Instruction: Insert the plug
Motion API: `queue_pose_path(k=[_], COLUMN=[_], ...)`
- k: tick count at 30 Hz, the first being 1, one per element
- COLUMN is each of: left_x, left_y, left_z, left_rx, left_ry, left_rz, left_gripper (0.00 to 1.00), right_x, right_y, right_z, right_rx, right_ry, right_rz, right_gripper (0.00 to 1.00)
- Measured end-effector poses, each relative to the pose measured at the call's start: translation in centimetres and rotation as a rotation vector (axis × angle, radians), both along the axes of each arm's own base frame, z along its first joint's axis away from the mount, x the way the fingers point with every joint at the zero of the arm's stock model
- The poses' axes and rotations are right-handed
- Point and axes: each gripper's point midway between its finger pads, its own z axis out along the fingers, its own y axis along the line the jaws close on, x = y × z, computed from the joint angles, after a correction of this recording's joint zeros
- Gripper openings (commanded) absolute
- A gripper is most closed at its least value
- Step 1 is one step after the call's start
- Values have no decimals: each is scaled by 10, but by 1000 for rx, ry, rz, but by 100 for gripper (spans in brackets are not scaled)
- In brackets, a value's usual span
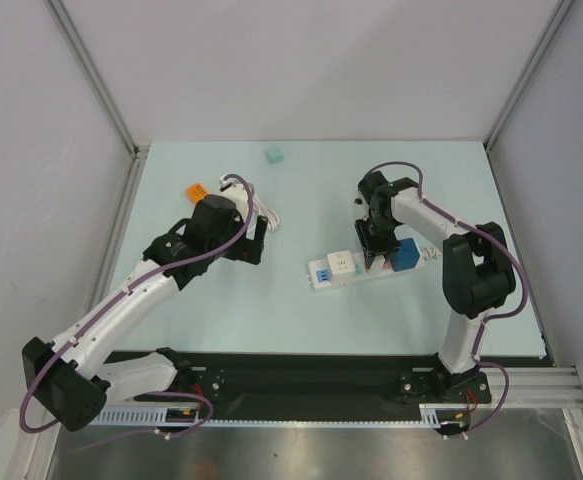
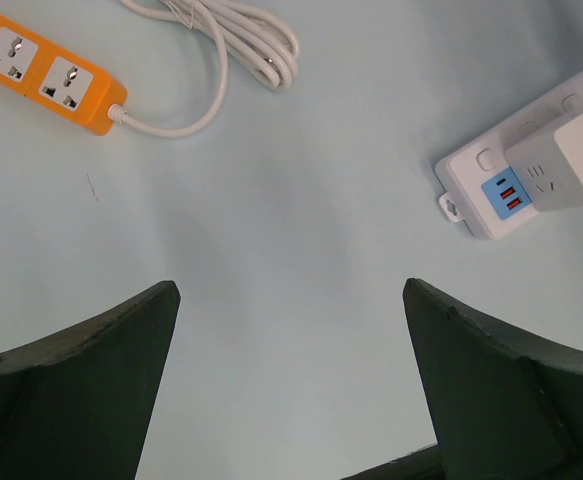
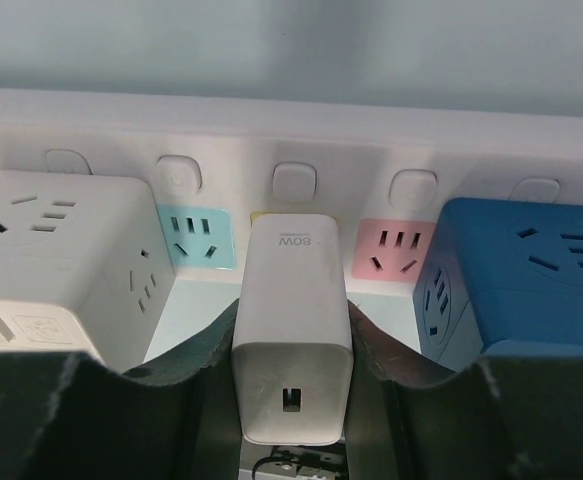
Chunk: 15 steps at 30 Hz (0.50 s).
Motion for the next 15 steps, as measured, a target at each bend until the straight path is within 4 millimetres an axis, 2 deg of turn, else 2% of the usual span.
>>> queue_pose_path(k=[4,15], left_x=[0,0], left_y=[0,0], left_z=[0,0], left_rx=[0,0], left_ry=[0,0], left_rz=[0,-1], left_gripper=[100,100], right_x=[-4,-6], right_y=[0,0], right_z=[-9,-17], right_rx=[-3,-16], right_ry=[-4,-34], right_rz=[-10,-20], right_gripper=[0,0])
